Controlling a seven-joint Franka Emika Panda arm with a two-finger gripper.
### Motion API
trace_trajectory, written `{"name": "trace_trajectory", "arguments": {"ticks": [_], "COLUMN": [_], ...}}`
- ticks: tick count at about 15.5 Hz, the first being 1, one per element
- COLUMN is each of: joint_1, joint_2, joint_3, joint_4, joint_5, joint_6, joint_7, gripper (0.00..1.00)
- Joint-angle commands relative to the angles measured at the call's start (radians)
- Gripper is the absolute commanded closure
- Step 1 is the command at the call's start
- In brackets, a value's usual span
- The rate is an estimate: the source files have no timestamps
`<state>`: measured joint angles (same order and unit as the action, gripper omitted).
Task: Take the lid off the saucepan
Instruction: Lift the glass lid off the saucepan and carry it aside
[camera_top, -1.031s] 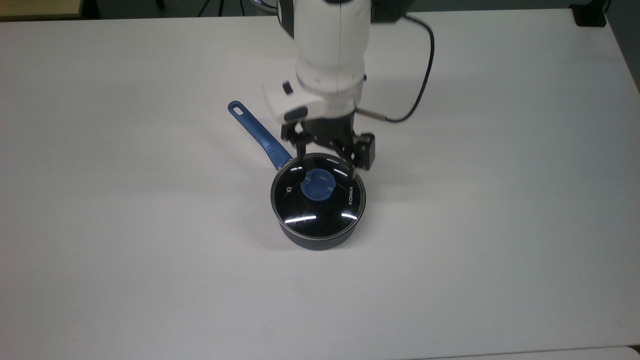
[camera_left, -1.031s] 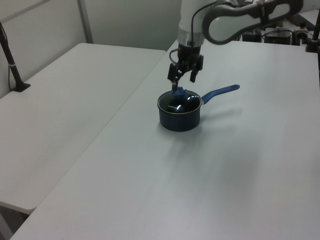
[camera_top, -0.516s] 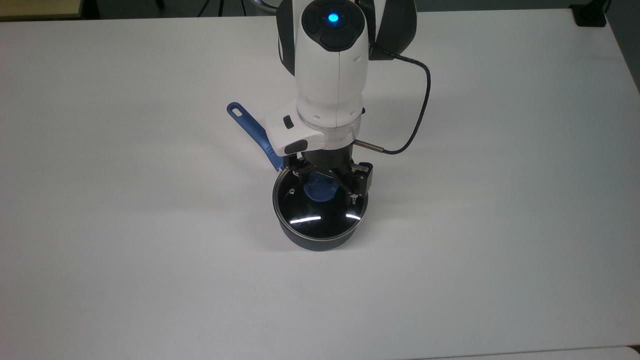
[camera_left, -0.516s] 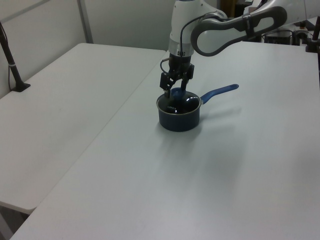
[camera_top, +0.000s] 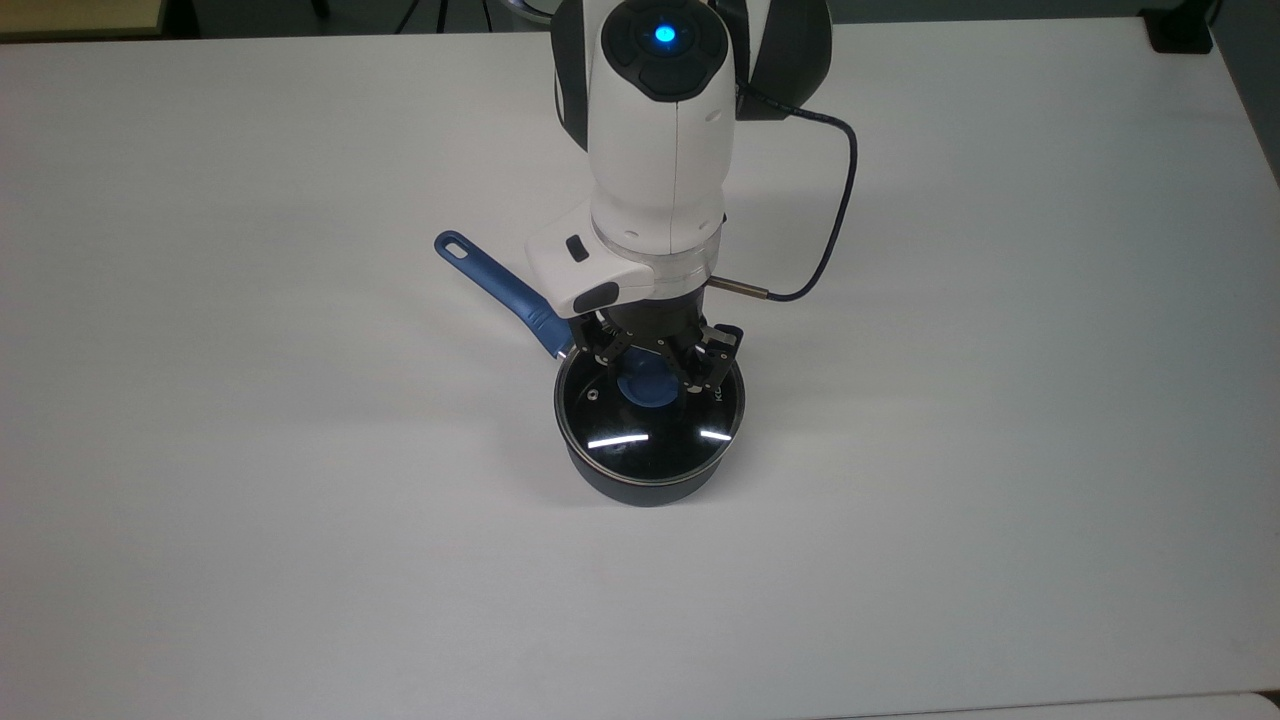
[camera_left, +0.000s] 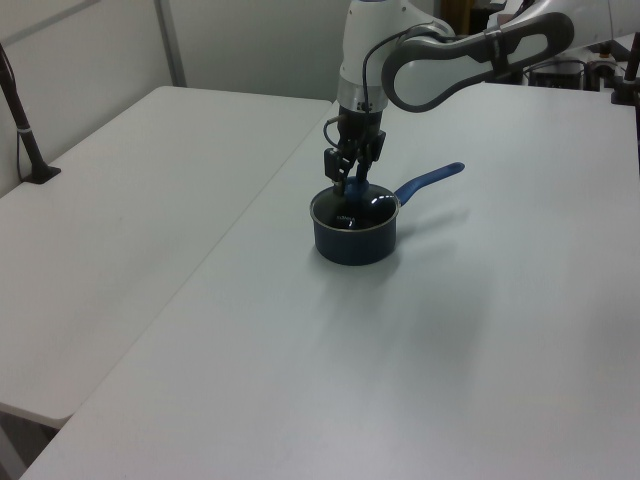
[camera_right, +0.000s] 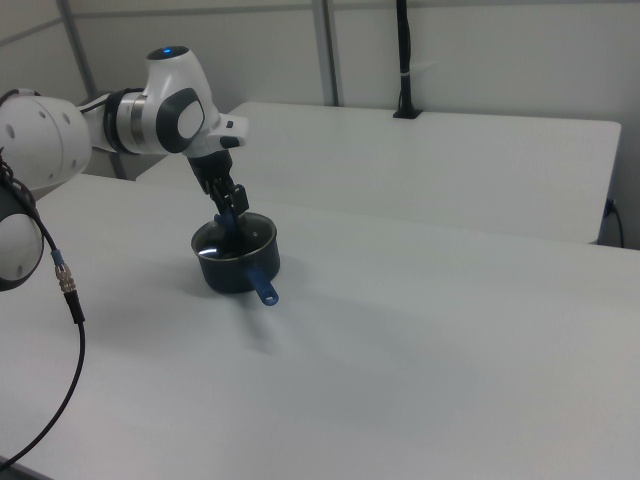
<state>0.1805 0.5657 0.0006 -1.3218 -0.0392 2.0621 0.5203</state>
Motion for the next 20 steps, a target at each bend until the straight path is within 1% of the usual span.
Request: {"name": "trace_trajectory", "arguments": {"ticks": [1, 4, 6, 8, 11, 12, 13, 14, 15, 16, 18, 20], "joint_1": [0.002, -0.001, -0.004, -0.004, 0.002, 0.005, 0.011, 0.033, 0.049, 0.056, 0.054, 0.057], "joint_2": [-0.012, -0.049, -0.095, -0.159, -0.182, -0.200, -0.237, -0.280, -0.317, -0.348, -0.412, -0.454], "joint_3": [-0.002, -0.002, -0.002, -0.002, 0.004, 0.013, 0.016, 0.018, 0.018, 0.031, 0.093, 0.125], "joint_4": [0.010, 0.010, 0.003, -0.045, -0.057, -0.083, -0.146, -0.213, -0.258, -0.292, -0.374, -0.445], "joint_5": [-0.004, 0.004, 0.013, 0.025, 0.028, 0.024, 0.022, 0.022, 0.022, 0.022, 0.022, 0.022], "joint_6": [-0.030, -0.071, -0.091, -0.093, -0.111, -0.117, -0.114, -0.103, -0.102, -0.103, -0.102, -0.102], "joint_7": [-0.023, -0.023, -0.029, -0.045, -0.046, -0.052, -0.065, -0.072, -0.072, -0.072, -0.072, -0.071], "gripper": [0.54, 0.54, 0.54, 0.54, 0.54, 0.54, 0.54, 0.54, 0.54, 0.54, 0.54, 0.54]}}
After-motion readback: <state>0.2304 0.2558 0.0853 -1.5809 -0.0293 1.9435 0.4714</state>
